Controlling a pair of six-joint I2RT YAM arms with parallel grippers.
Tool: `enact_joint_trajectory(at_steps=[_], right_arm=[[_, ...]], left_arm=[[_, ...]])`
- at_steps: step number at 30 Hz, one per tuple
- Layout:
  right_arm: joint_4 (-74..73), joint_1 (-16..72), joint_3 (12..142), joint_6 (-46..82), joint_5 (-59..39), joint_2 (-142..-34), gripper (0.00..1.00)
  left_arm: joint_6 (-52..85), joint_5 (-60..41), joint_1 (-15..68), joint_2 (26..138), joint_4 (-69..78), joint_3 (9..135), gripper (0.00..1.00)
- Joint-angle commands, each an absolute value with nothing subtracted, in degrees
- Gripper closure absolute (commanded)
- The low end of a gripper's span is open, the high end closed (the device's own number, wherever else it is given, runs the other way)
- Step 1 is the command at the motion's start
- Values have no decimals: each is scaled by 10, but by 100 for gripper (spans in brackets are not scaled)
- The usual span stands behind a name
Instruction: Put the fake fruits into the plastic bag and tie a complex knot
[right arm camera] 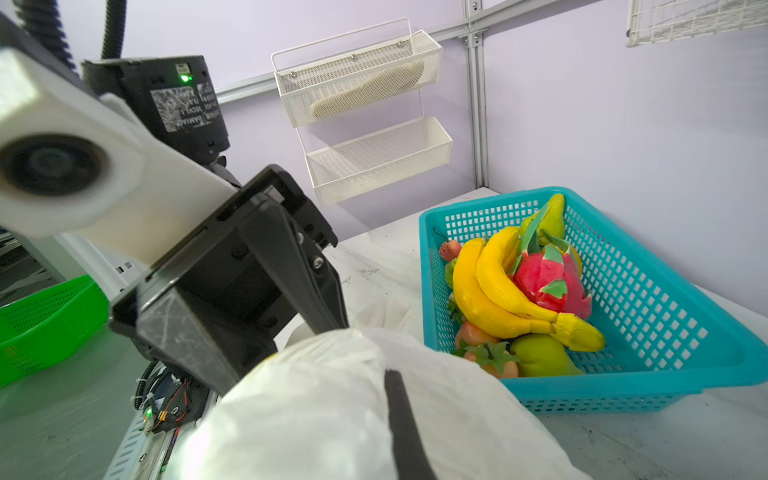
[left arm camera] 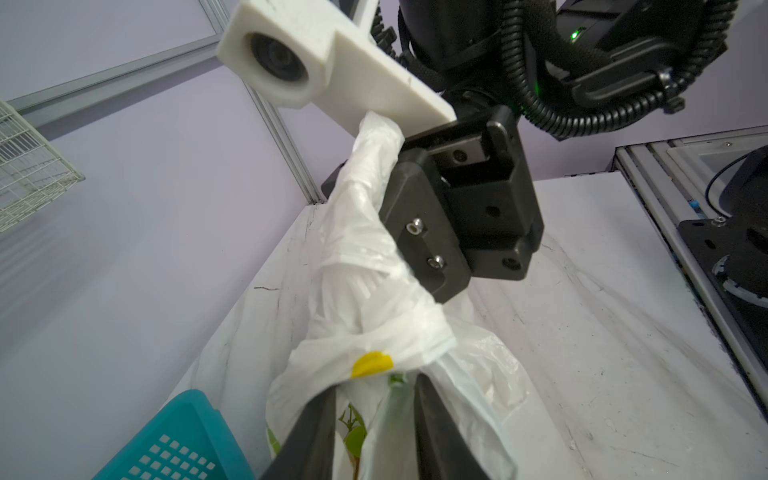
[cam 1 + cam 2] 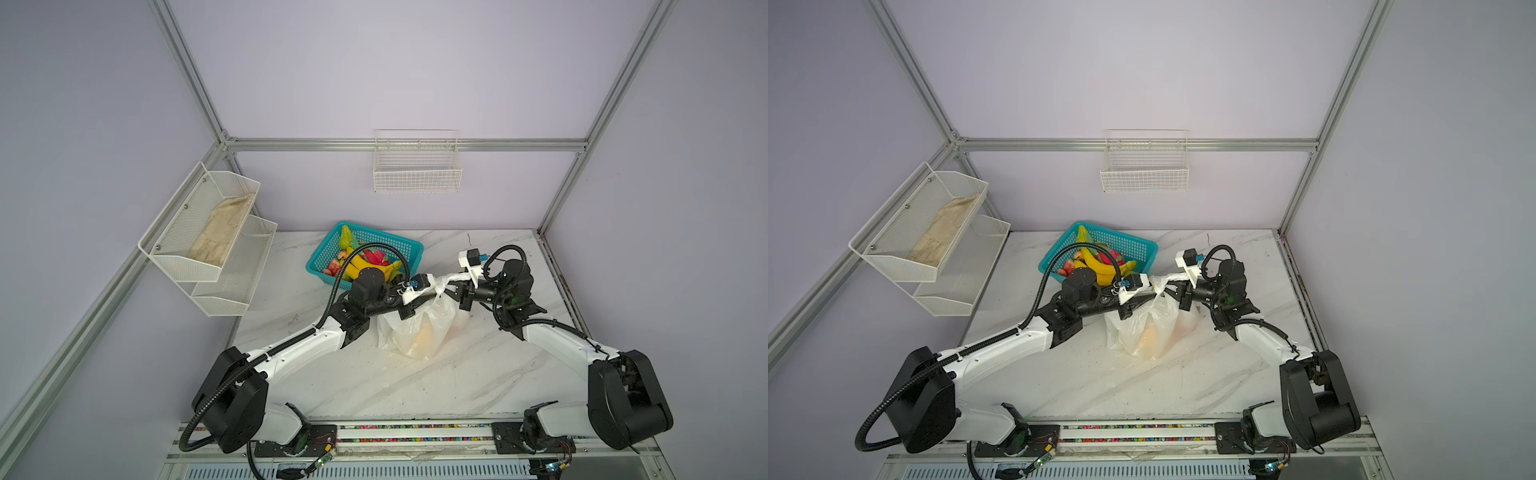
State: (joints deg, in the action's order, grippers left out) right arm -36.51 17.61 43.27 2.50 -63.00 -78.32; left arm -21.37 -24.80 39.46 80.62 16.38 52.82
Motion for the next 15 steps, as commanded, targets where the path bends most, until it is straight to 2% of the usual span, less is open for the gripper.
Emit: enact_joint_trajectory(at_steps=[1,6,15], right_arm=[[-333,173,457,-9,-668,-773,100],[-303,173,468,-27,-672,-778,100],[-430,175,440,79,-680,-784,100]], left_arm=[[-203,-205,395,789,202,486,66],[-209,-171,396,790,192,476,65],[-178,-210,395,820,252,471,63]])
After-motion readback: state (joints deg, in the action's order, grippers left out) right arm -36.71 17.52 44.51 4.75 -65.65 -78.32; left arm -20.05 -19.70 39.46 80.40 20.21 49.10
